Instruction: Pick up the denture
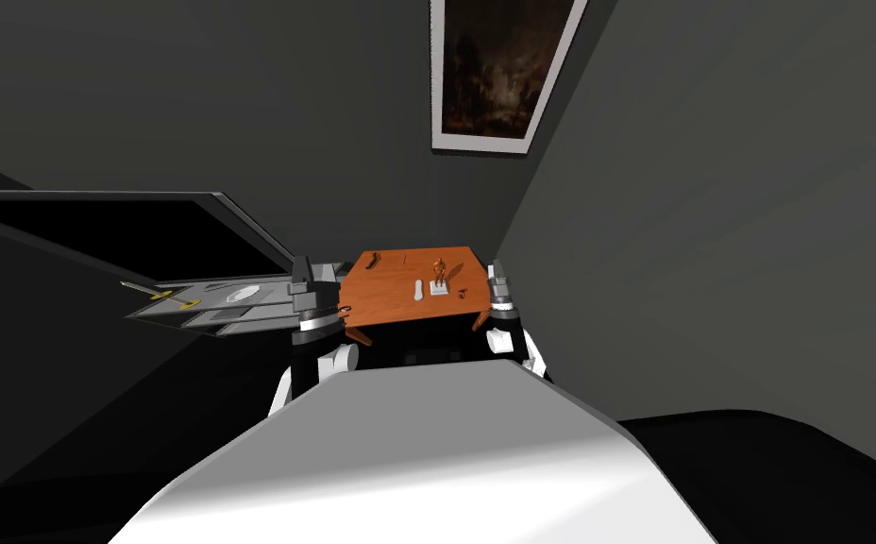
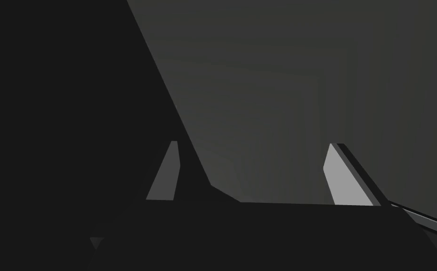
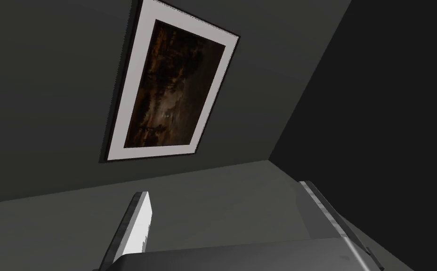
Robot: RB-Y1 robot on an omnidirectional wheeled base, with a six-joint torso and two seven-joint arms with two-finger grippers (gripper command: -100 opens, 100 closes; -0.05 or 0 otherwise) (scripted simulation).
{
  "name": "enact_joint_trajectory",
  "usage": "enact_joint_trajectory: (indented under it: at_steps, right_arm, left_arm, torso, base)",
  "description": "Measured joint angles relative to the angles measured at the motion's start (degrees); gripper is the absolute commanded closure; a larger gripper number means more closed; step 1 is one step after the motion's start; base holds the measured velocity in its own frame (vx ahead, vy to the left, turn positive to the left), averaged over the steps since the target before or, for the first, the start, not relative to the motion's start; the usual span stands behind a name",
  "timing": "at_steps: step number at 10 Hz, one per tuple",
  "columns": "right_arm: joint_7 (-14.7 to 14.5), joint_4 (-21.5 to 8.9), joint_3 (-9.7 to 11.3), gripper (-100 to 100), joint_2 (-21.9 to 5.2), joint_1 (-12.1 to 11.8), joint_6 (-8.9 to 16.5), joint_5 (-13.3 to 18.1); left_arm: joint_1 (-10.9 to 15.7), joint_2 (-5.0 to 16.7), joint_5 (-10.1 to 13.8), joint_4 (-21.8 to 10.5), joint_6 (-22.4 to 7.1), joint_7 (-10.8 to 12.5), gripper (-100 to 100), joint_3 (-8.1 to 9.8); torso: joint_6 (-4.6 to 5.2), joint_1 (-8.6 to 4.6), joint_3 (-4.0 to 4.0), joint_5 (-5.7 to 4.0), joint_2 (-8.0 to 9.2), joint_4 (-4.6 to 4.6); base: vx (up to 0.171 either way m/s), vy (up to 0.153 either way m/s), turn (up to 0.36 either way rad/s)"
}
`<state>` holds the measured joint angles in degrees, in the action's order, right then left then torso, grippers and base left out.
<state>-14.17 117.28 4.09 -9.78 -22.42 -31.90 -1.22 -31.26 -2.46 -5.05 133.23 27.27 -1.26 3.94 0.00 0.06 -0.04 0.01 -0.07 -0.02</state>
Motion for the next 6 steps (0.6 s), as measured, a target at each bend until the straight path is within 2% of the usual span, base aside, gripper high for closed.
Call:
enact_joint_trajectory:
  at_steps: [3, 6]
  right_arm:
    - [-4.0, -2.9, 1.8, -100, -1.2, 2.1, 0.6, 0.0]
    - [-8.4, -6.3, 4.7, -100, -2.2, 4.6, 1.5, 0.3]
  left_arm:
    - [0.0, 0.0, 0.0, 0.0, 0.0, 0.0, 0, 0.0]
    - [0.0, 0.0, 0.0, 0.0, 0.0, 0.0, 0, 0.0]
  torso:
    - [0.01, -0.02, 0.01, 0.0, 0.03, 0.0]
    - [0.0, 0.0, 0.0, 0.0, 0.0, 0.0]
  base:
    - [0.009, 0.011, -0.002]
    - [0.011, 0.011, 0.0]
